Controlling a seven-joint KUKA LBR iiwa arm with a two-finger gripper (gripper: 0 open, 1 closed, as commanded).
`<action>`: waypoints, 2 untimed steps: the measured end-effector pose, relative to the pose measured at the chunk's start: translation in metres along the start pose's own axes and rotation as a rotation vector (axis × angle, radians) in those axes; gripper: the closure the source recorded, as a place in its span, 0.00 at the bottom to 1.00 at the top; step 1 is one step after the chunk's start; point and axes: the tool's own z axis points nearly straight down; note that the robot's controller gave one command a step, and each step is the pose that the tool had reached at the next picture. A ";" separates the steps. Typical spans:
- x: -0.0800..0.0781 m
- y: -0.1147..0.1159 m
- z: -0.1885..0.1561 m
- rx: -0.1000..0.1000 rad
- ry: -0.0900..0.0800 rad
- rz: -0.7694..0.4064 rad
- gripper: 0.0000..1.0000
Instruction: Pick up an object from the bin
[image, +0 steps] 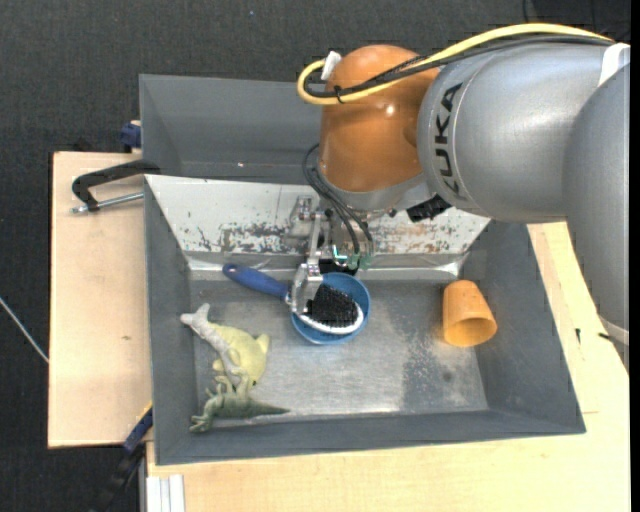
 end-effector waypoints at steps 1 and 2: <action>0.007 -0.012 0.111 -0.002 -0.008 -0.301 0.00; 0.005 -0.013 0.109 0.000 -0.012 -0.300 1.00</action>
Offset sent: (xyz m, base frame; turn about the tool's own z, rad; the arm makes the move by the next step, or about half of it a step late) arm -0.0082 -0.0138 -0.1122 -0.3028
